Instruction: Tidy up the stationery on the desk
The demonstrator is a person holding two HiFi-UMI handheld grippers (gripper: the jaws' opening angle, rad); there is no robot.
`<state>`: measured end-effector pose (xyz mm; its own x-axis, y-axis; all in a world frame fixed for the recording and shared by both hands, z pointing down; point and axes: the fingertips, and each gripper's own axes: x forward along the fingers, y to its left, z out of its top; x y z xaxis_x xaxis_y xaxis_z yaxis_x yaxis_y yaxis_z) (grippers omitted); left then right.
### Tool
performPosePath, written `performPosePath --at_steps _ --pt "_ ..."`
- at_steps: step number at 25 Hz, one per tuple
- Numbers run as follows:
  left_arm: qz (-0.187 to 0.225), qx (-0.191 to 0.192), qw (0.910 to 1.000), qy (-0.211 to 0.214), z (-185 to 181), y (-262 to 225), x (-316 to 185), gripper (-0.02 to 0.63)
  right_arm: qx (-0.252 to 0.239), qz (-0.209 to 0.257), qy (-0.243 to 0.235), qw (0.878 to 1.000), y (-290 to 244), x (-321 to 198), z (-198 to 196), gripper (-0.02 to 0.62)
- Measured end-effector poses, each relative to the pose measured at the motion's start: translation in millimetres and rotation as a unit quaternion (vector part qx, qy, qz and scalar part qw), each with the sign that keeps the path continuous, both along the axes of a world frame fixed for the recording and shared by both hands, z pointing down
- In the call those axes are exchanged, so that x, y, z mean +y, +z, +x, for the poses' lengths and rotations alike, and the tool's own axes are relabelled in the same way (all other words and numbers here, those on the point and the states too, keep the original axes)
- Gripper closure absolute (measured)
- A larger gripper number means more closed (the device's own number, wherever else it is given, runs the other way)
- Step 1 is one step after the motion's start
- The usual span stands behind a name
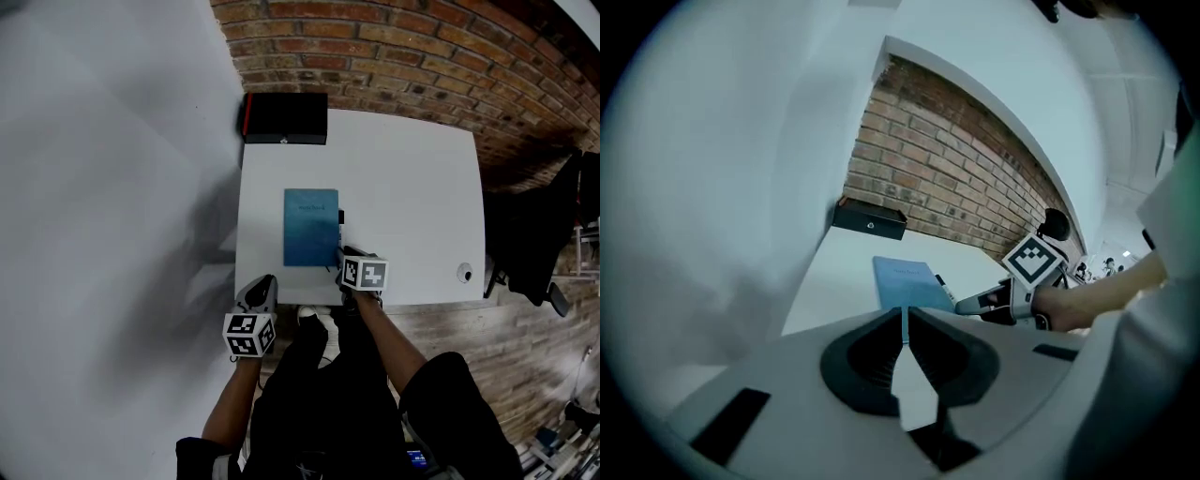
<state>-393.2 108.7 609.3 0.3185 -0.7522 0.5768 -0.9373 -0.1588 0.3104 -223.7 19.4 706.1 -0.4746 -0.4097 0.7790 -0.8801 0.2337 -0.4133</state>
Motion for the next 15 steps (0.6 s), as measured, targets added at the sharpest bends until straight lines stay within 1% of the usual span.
performPosePath --at_steps 5,10,15 --pt "-0.002 0.0 1.0 0.0 -1.6 1.2 -0.4 0.572 0.005 0.0 -0.01 1.0 -0.6 2.9 -2.2 0.495" --pt "-0.001 0.0 1.0 0.0 -1.8 1.4 -0.6 0.572 0.013 0.016 -0.009 1.0 -4.0 -0.2 0.2 0.488" --pt "0.002 0.003 1.0 0.001 -2.1 0.7 -3.3 0.572 0.029 0.071 -0.006 0.997 -27.9 -11.6 3.2 0.485"
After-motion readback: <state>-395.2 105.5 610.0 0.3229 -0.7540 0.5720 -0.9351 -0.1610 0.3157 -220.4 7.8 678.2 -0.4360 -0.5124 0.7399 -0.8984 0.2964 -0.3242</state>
